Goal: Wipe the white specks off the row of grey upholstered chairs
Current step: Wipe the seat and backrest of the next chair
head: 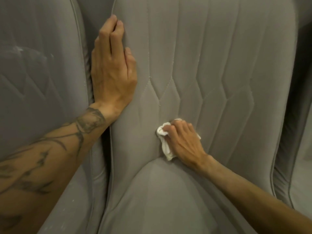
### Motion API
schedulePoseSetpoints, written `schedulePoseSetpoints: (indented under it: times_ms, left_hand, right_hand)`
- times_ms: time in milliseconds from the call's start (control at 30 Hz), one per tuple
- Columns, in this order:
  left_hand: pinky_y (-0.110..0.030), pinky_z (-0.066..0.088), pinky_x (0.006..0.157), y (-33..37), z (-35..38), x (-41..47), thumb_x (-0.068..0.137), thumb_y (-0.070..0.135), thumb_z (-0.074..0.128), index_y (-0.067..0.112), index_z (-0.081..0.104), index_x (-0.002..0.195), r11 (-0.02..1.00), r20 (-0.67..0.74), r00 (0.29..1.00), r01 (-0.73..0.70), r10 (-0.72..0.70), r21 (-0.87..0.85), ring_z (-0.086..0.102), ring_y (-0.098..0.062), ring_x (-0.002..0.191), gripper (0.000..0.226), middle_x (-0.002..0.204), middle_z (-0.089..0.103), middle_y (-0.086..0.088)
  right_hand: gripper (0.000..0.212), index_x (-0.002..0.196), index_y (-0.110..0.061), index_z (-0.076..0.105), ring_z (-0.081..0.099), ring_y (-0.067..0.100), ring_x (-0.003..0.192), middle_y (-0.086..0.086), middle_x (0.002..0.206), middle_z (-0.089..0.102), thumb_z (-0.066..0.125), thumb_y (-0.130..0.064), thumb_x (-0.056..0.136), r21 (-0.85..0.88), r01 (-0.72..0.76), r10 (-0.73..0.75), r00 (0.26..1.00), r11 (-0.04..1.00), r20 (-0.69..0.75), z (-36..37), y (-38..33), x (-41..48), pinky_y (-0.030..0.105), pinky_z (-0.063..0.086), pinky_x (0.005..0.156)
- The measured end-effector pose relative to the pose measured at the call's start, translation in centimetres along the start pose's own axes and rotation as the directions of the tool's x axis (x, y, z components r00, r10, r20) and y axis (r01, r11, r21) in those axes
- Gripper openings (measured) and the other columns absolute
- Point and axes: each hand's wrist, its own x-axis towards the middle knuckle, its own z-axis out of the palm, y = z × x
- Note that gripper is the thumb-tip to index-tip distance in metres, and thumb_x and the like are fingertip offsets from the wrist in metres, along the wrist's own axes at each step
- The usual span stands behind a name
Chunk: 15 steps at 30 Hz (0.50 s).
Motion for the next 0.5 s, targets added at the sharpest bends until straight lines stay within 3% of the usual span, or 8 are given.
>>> schedulePoseSetpoints:
  times_ms: [133, 300, 367, 433, 500]
  left_hand:
    - [-0.024, 0.031, 0.116, 0.0, 0.0, -0.1, 0.103, 0.014, 0.044, -0.001, 0.051, 0.145, 1.0, 0.008, 1.0, -0.002, 0.002, -0.001, 0.049, -0.03, 0.138, 0.045, 0.154, 0.048, -0.017]
    - [-0.029, 0.034, 0.116, 0.0, 0.0, 0.1, 0.102, 0.012, 0.045, -0.001, 0.051, 0.144, 1.0, 0.008, 1.0, 0.0, 0.0, -0.003, 0.048, -0.029, 0.138, 0.045, 0.154, 0.049, -0.017]
    - [-0.034, 0.035, 0.116, 0.2, -0.1, 0.0, 0.102, 0.012, 0.045, 0.0, 0.051, 0.145, 1.0, 0.02, 1.0, 0.011, -0.011, -0.003, 0.048, -0.03, 0.138, 0.045, 0.154, 0.048, -0.016]
    - [-0.038, 0.037, 0.116, 0.3, -0.1, 0.0, 0.102, 0.012, 0.045, 0.0, 0.051, 0.145, 1.0, 0.028, 0.999, 0.02, -0.02, -0.008, 0.049, -0.032, 0.138, 0.045, 0.155, 0.047, -0.017]
    - [-0.04, 0.037, 0.117, 0.1, -0.1, 0.0, 0.102, 0.01, 0.046, -0.001, 0.051, 0.144, 0.999, 0.03, 0.999, 0.02, -0.019, -0.038, 0.048, -0.032, 0.138, 0.044, 0.154, 0.048, -0.018]
  right_hand:
    - [0.015, 0.108, -0.018, 0.052, 0.044, 0.023, 0.093, 0.003, 0.102, 0.047, 0.05, -0.024, 0.095, 0.05, -0.245, 0.248, 0.966, 0.968, -0.072, -0.1, -1.3, -0.1, 0.036, 0.034, 0.081]
    - [0.01, 0.106, -0.017, 0.054, 0.047, 0.026, 0.086, 0.004, 0.096, 0.048, 0.05, -0.024, 0.1, 0.039, -0.057, 0.053, 0.995, 0.998, 0.09, -1.1, -1.0, -1.3, 0.039, 0.037, 0.075]
    - [0.012, 0.11, -0.018, 0.052, 0.044, 0.028, 0.087, 0.006, 0.097, 0.046, 0.048, -0.022, 0.099, 0.021, -0.234, 0.234, 0.972, 0.972, -0.008, -2.4, 0.2, -0.7, 0.04, 0.032, 0.075]
    - [0.012, 0.108, -0.019, 0.045, 0.042, 0.029, 0.087, 0.01, 0.097, 0.047, 0.048, -0.022, 0.097, 0.029, -0.44, 0.439, 0.885, 0.898, -0.155, -3.5, 0.9, 1.8, 0.04, 0.029, 0.074]
    - [0.015, 0.105, -0.019, 0.041, 0.043, 0.029, 0.088, 0.012, 0.097, 0.049, 0.053, -0.022, 0.097, 0.04, -0.465, 0.46, 0.853, 0.884, -0.248, -4.3, 1.0, 5.5, 0.039, 0.029, 0.074]
